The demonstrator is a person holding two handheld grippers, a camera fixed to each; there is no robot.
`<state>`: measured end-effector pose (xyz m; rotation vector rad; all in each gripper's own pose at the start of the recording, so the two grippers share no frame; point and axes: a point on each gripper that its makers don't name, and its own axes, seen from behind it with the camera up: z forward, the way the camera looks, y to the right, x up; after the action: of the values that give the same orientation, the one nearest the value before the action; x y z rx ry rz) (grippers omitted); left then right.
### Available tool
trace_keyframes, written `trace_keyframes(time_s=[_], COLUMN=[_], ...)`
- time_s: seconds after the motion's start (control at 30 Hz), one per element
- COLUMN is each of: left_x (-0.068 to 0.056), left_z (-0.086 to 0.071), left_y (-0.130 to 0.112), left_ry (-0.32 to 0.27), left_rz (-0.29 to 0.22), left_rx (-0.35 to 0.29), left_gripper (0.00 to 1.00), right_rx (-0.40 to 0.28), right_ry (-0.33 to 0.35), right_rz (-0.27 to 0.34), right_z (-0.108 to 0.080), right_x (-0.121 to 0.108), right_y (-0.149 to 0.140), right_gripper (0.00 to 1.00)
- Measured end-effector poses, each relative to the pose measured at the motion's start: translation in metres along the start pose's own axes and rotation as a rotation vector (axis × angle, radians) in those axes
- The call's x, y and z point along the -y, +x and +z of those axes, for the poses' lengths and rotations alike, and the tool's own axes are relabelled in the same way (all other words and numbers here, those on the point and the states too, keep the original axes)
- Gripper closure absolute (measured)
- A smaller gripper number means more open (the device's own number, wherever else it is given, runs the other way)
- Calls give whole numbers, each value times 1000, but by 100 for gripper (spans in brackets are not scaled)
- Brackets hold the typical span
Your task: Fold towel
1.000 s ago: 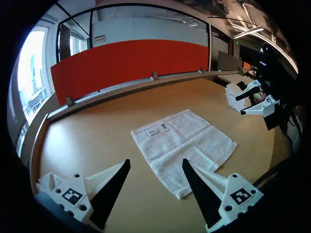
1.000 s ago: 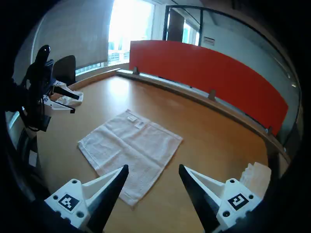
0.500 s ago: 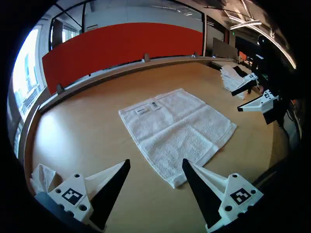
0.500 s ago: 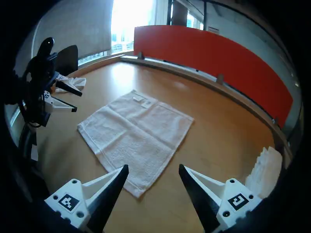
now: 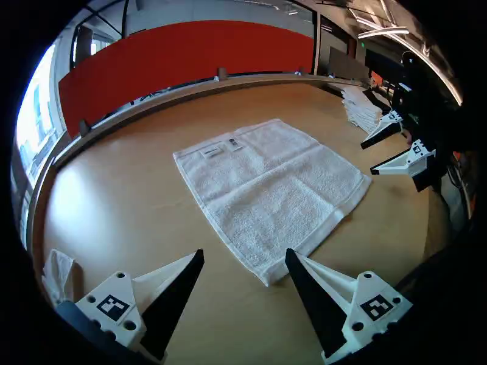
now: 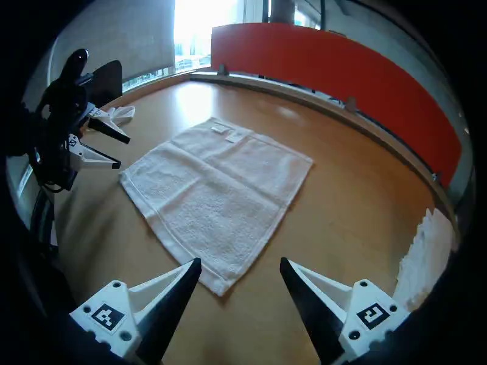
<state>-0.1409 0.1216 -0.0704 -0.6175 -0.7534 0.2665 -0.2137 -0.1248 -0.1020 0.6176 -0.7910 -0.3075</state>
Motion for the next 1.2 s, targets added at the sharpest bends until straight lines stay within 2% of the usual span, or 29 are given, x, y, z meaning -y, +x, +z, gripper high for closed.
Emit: trace_keyframes(time_s=[0.3, 0.63, 0.87, 1.2], left_x=[-12, -20, -24, -23], left_z=[9, 14, 16, 18], left_y=[-12, -22, -27, -27], left_ry=[-33, -48, -51, -30], left_rz=[3, 4, 1, 9], left_rx=[32, 58, 69, 73], left_gripper=[0, 0, 1, 5], right_rx=[26, 35, 47, 40], right_ry=[11, 19, 30, 55], right_rz=[9, 16, 7, -5], right_z=[5, 10, 14, 18], right_x=[2, 3, 6, 9], right_y=[-13, -19, -26, -29], right_gripper=[0, 0, 5, 18])
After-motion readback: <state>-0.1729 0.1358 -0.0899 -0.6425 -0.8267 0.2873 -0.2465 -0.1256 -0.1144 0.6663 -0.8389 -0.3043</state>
